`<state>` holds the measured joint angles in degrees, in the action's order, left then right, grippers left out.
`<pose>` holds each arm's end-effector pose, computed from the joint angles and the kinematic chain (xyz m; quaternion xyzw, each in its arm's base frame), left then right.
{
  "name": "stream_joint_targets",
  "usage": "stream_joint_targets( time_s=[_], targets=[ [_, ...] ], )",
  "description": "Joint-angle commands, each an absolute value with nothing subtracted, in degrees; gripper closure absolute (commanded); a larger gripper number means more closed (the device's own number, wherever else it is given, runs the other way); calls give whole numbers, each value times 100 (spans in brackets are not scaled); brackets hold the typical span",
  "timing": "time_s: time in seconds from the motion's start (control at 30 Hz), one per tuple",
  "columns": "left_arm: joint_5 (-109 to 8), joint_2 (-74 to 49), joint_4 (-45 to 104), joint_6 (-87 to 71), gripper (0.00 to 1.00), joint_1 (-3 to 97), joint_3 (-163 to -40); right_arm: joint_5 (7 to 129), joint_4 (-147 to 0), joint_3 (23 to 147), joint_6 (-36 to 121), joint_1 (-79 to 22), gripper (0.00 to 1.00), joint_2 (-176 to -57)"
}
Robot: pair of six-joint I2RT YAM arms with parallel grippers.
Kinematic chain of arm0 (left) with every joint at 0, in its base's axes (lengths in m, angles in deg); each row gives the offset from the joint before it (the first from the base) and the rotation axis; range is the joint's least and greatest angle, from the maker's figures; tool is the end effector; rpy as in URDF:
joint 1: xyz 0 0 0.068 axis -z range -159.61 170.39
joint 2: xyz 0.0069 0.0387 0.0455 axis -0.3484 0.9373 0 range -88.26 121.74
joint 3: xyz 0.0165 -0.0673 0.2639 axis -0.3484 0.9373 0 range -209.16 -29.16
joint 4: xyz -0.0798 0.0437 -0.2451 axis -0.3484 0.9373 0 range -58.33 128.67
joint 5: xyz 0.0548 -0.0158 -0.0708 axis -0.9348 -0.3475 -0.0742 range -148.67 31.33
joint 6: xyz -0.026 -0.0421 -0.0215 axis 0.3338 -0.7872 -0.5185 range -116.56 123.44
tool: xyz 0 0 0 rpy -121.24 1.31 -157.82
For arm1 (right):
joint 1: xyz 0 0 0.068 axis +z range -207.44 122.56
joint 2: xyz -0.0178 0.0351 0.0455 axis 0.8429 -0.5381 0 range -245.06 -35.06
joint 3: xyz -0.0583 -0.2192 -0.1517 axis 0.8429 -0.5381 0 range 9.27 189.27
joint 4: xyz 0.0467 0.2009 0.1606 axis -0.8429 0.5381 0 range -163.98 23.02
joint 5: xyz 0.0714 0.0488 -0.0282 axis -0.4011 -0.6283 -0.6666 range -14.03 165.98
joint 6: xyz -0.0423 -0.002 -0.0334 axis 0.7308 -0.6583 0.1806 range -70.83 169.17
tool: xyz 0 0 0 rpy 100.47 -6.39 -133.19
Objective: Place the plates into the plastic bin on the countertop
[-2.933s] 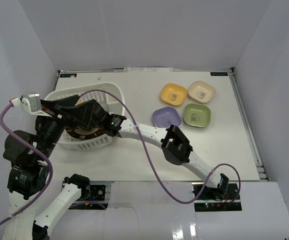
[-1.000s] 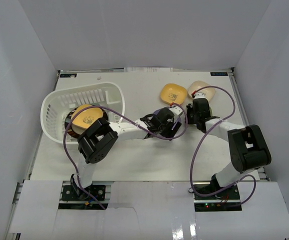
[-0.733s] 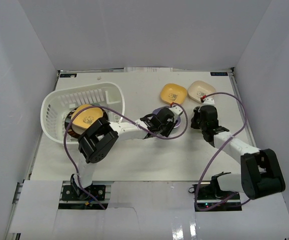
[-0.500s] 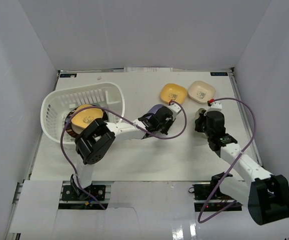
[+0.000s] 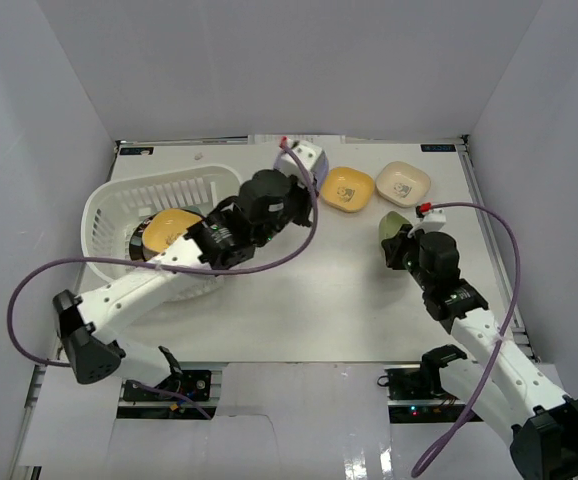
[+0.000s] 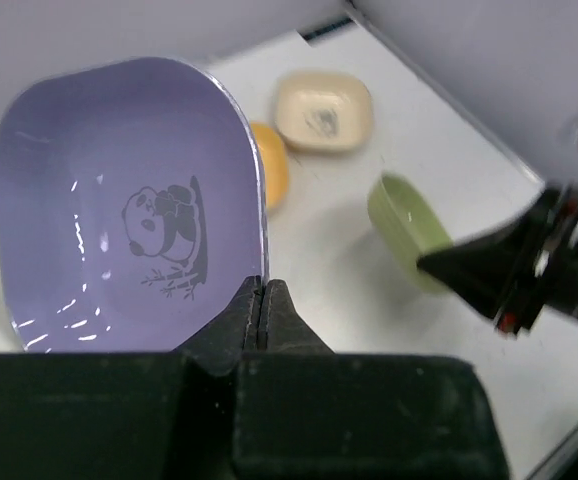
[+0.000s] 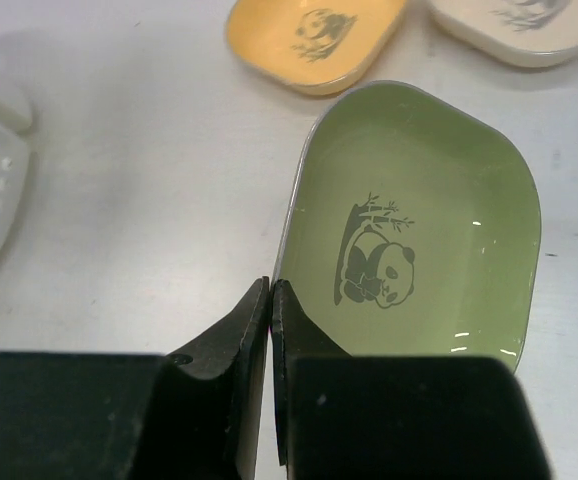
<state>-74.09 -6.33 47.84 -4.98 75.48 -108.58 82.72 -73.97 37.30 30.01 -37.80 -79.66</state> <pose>0.1982 -0.2676 0.3894 0.2471 0.7703 -0.2114 0.5486 0.1792 0.0595 0.2553 0.0317 0.8004 0.1537 0.5785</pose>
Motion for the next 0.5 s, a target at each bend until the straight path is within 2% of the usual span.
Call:
stream_joint_targets(
  time_s=[0.0,0.1,0.13,0.2,0.3,0.47],
  targets=[
    [-9037,-977,6197,-236,100,7313,-11406,8299,-7696,4012,2895,-3171,92,-8006],
    [-9436,-1117,6891,-472,100,6858,-11171,8904,-7864,4134,2877,-2231,92,-8269],
    [-9348,-1196,6972,-604,100,6325,-11021,8968,-7977,4239,2877,-1924,92,-8400],
    [-9217,-1469,6973,-833,100,5586,-10382,9012,-8040,4398,2869,-1711,92,-8628],
    [-9302,-1618,6973,-921,100,5030,-9800,9266,-8058,4714,2974,-1289,92,-8866],
    [-9382,-1522,7008,-1053,100,4589,-9350,9381,-8180,5004,3009,-814,92,-9209]
  ],
)
